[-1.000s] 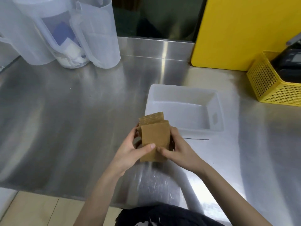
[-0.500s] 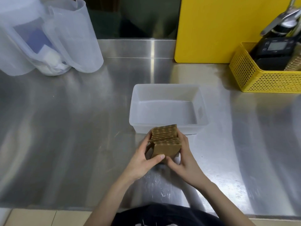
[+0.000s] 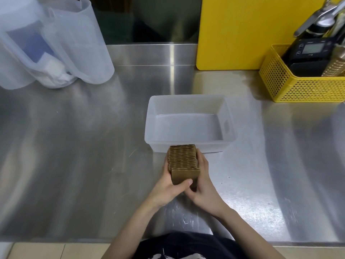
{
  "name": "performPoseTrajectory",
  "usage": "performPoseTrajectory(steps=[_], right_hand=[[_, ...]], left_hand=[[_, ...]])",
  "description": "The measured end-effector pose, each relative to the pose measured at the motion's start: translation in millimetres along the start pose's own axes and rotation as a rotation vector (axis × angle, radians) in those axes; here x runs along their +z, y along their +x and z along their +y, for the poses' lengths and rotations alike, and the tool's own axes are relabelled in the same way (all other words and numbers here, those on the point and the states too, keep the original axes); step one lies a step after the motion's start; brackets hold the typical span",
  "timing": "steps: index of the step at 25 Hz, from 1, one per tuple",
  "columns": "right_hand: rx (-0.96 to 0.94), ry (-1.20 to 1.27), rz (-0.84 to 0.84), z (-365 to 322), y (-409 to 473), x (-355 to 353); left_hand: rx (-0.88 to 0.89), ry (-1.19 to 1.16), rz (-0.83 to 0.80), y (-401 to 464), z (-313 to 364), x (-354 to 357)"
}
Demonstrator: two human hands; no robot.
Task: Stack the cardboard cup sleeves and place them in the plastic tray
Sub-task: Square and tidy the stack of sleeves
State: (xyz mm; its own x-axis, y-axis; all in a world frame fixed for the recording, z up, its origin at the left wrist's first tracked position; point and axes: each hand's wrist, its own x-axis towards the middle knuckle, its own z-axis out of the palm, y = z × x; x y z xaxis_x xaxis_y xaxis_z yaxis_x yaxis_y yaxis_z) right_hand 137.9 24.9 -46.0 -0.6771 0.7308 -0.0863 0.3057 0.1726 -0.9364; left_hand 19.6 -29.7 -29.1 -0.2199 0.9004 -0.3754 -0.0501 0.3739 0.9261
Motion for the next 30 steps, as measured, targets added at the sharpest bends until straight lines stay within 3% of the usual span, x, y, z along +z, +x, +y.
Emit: performPoseTrajectory(steps=[5, 9, 20, 30], right_hand=[[0.049, 0.173, 0.042, 0, 0, 6], [0.060, 0.178, 0.049, 0, 0, 3], [0.075, 0.021, -0.008, 16, 0, -7], [0.087, -0.030, -0.043, 24, 5, -11]], left_hand=[[-0.011, -0.108, 0.018, -1, -7, 9], [0.034, -0.150, 0.032, 3, -6, 7], [0.007, -0.007, 0.024, 2, -13, -2], [0.098, 0.133, 0.041, 5, -5, -15]])
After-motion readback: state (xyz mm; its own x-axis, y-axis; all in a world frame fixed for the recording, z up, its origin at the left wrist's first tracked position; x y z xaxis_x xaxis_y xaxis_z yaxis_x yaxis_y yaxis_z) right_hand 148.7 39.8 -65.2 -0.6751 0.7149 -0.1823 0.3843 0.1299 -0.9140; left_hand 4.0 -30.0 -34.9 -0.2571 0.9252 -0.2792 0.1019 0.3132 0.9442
